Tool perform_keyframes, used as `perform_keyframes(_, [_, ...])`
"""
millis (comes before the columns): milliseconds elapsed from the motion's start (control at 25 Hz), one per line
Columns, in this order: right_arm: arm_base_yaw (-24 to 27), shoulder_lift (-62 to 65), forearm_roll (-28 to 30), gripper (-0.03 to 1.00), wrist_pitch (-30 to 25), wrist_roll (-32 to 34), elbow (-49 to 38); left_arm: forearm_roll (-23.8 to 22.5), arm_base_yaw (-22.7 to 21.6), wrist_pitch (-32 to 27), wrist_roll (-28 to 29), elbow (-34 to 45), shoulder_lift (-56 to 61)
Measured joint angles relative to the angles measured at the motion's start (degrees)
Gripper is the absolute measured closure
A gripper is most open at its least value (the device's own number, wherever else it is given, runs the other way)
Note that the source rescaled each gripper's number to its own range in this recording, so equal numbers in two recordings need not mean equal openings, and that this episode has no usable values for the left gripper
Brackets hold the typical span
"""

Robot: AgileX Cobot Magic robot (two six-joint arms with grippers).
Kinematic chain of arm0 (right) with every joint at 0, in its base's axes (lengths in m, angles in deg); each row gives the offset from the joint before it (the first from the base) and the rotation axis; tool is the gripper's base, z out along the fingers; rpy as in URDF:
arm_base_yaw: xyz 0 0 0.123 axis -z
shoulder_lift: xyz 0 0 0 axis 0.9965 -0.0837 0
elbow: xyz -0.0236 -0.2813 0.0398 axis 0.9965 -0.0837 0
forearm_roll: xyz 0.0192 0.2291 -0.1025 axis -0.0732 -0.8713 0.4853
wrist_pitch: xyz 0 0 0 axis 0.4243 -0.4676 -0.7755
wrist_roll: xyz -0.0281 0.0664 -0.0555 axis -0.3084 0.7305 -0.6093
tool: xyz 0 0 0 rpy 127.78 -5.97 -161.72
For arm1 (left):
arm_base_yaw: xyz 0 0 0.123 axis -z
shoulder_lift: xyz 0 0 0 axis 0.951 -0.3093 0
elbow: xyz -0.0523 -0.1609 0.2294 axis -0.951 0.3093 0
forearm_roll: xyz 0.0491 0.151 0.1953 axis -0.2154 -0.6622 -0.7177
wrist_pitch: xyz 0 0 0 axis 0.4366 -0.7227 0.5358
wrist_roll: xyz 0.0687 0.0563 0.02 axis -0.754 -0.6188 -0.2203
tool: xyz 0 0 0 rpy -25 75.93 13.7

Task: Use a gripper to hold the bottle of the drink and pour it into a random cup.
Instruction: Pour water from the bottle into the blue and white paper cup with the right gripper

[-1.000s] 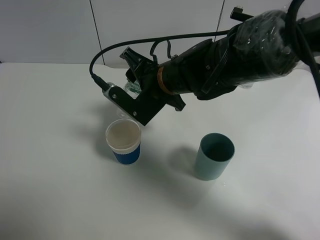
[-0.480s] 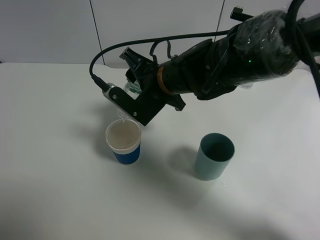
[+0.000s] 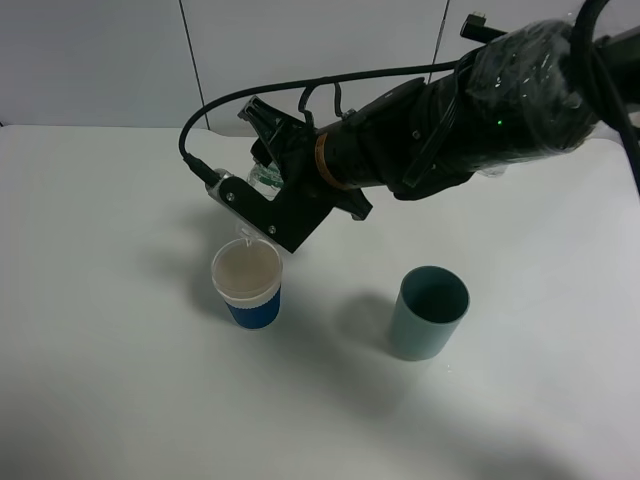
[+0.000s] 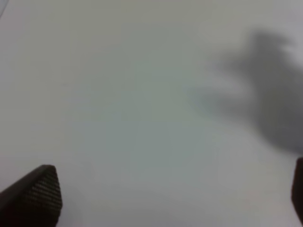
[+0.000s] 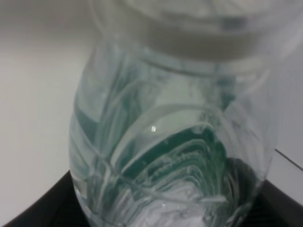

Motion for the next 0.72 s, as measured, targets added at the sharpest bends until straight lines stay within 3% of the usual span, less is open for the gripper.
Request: perform_keyframes(720, [0.0, 0.0, -0.2, 0.97, -2.7, -1.5, 0.0, 0.0, 0.0, 0.0, 0.0, 0.0, 0.0])
